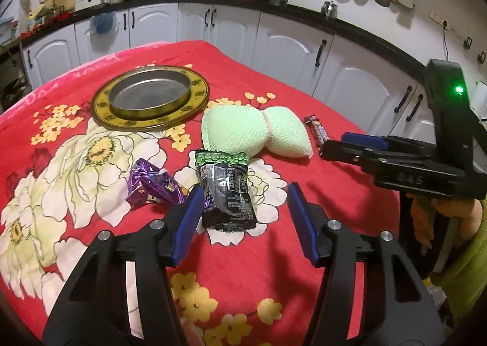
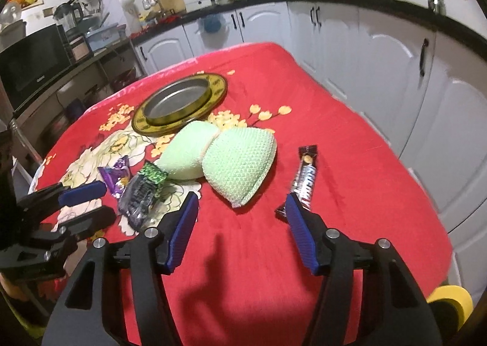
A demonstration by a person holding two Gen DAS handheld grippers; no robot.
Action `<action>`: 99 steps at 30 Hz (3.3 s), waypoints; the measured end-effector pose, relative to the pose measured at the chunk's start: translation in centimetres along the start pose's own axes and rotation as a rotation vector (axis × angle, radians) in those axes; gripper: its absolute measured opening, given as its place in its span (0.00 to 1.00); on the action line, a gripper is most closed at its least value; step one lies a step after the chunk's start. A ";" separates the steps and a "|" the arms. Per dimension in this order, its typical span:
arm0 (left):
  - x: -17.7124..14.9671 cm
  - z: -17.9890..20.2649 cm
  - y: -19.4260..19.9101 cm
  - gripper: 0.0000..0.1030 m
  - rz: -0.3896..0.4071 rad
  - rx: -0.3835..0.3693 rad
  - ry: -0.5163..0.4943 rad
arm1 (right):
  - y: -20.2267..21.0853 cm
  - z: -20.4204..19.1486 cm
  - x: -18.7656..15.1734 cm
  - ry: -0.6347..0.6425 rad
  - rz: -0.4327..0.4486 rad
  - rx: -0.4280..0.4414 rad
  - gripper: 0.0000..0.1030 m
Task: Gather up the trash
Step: 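Grasp the black snack wrapper with the left gripper while the right grasps the green foam nets, then carry the black wrapper and green foam nets over the yellow bin with both tools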
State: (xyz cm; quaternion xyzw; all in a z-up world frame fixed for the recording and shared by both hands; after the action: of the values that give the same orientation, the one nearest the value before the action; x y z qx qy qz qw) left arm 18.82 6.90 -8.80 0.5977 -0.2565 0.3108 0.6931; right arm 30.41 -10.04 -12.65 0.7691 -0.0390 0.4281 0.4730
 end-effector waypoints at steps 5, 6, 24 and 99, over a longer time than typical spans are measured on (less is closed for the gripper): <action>0.0 -0.4 -1.3 0.47 -0.023 0.007 0.003 | -2.3 0.1 0.6 -0.018 -0.041 0.023 0.54; 0.0 -0.4 -1.5 0.47 -0.026 0.010 0.003 | -2.8 0.1 0.7 -0.021 -0.048 0.025 0.54; -0.4 -0.3 -4.1 0.40 -0.095 0.038 -0.029 | -2.1 0.0 0.3 -0.028 0.000 0.003 0.33; -2.0 19.8 3.7 0.20 0.014 -0.354 -0.275 | 24.3 9.3 -12.6 -0.223 0.322 -0.368 0.27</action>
State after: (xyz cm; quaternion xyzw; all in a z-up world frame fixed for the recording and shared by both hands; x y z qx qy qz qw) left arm 15.05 -12.55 -4.79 0.5017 -0.4032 0.1817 0.7434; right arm 16.95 -34.87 -6.30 0.6966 -0.2897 0.3960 0.5234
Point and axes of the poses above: each gripper's, at about its wrist camera, not at the fingertips, and y roughly against the way its jaws point, z to its right, x to its top, the point moved 3 cm from there along -y, roughly the way its jaws point, and after that the axes turned 1 degree about z, right-handed, at the moved point
